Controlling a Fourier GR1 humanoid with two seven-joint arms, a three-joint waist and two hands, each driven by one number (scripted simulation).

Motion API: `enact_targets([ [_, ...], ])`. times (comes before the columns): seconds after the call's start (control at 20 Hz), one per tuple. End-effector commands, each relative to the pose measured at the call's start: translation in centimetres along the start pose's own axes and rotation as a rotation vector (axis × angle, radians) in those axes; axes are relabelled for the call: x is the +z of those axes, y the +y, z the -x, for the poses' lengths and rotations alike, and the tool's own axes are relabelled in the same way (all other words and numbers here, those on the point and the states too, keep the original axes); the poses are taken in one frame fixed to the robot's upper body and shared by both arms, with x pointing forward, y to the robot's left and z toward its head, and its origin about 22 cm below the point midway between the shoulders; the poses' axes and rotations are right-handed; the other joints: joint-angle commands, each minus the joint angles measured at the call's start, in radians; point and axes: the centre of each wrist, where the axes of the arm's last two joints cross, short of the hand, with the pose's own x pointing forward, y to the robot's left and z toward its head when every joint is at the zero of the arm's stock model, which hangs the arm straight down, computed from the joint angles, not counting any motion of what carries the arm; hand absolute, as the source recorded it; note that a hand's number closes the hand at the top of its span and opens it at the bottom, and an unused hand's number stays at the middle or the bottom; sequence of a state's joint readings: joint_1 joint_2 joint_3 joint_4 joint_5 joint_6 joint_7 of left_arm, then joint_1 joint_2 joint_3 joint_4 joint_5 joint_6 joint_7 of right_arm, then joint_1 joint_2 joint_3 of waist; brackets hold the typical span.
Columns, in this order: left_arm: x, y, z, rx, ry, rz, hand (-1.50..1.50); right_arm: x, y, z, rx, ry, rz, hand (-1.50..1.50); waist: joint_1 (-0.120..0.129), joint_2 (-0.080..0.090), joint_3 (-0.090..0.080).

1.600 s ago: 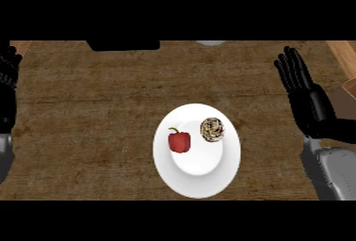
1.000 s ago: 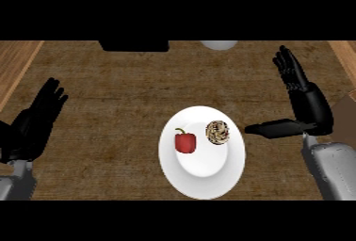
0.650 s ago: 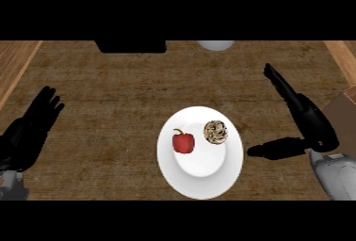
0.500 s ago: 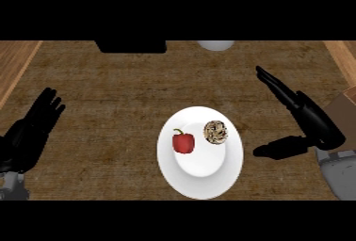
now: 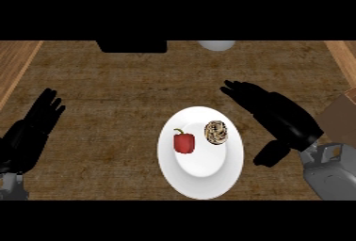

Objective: Pick the cupcake from the plate and place it in the cardboard box

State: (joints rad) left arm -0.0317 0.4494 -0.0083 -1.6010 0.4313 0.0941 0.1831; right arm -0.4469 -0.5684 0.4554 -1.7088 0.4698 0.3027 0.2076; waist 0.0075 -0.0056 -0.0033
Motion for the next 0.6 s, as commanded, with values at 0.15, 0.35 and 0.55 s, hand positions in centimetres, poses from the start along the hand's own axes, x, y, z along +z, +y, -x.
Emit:
enact_targets([
  [0.15,-1.0,-0.9,0.3,0.011,-0.004,-0.019,0.00,-3.4,0.4,-5.1,0.066,0.163,-0.157,-1.50,-0.003,0.006,0.002],
  [0.35,-0.6,-0.5,0.2,0.012,0.001,0.005,0.00,-4.6,0.9,-3.5,0.010,0.201,-0.243,-1.50,-0.002,0.006,0.003],
  [0.55,1.5,0.3,1.8,0.014,-0.010,-0.008,0.00,-3.7,1.8,-3.9,0.043,0.246,-0.265,-1.50,-0.003,0.004,0.003],
])
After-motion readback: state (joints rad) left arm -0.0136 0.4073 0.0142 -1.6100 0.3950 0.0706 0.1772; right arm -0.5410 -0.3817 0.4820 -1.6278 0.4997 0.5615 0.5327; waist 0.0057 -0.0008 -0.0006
